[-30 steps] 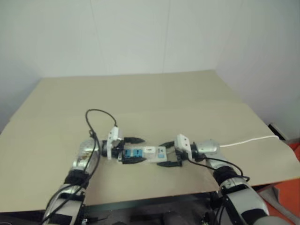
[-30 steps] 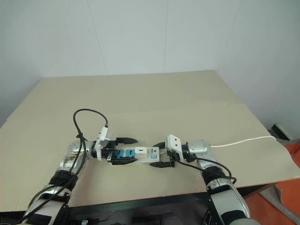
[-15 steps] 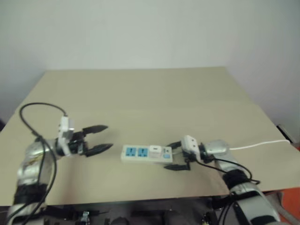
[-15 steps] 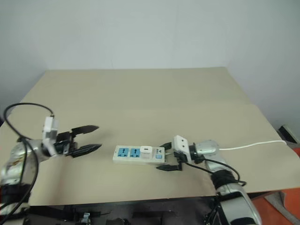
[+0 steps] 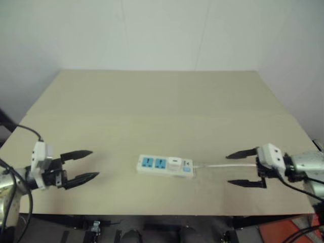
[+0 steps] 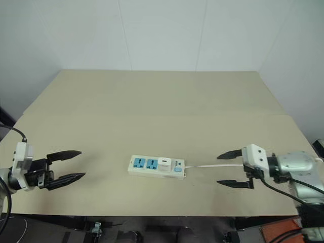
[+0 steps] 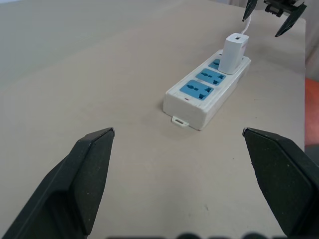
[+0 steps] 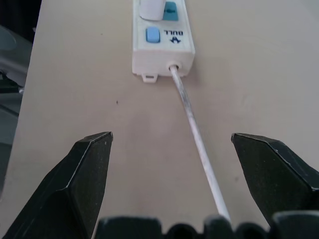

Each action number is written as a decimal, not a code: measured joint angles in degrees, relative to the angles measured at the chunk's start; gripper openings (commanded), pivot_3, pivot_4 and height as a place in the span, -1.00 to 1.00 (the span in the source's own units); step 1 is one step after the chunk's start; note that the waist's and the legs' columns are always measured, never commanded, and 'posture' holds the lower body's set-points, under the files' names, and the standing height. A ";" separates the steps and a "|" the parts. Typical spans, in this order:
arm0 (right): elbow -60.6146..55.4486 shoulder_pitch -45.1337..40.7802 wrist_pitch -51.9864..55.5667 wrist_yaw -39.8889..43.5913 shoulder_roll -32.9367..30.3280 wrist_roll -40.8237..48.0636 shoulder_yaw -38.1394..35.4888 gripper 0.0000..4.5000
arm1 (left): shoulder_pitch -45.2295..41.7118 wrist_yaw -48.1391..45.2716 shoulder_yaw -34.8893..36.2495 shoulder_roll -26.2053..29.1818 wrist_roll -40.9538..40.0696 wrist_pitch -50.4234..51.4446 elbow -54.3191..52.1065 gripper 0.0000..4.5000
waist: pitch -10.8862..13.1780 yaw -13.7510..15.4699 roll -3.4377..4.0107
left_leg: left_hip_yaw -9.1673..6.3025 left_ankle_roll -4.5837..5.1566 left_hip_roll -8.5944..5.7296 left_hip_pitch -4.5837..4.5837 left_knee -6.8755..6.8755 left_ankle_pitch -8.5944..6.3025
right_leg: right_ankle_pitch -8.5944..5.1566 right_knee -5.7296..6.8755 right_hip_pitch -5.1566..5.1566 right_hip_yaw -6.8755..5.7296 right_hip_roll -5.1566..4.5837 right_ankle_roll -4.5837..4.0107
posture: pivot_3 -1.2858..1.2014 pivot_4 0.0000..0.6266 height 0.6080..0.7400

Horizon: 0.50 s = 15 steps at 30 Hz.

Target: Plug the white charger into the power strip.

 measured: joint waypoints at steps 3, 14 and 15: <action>-2.22 2.70 0.01 -1.40 -0.70 0.44 -1.57 0.98 | -1.36 0.33 -0.67 -0.23 0.17 -0.47 0.04 1.00 | 0.01 -0.16 -0.01 | 0.01 0.00 0.02 0.01 0.06 0.00 | -0.01 0.04 0.01 0.03 0.04 0.02 | 0.03 -0.52 1.00; -8.60 10.24 2.88 -5.66 -2.50 1.36 -5.24 0.98 | -8.15 -0.48 -5.54 -0.71 1.24 -0.93 3.77 1.00 | 0.01 -0.13 -0.02 | 0.08 0.00 0.01 -0.02 0.18 0.00 | 0.05 0.06 0.04 0.10 0.04 0.01 | 0.03 -0.52 1.00; -9.15 10.92 3.08 -5.93 -2.55 1.39 -5.70 0.98 | -8.58 -0.77 -5.81 -0.69 1.28 -0.96 4.28 1.00 | 0.01 -0.12 -0.02 | 0.08 0.00 0.01 -0.03 0.19 0.00 | 0.05 0.06 0.04 0.10 0.04 0.01 | 0.03 -0.52 1.00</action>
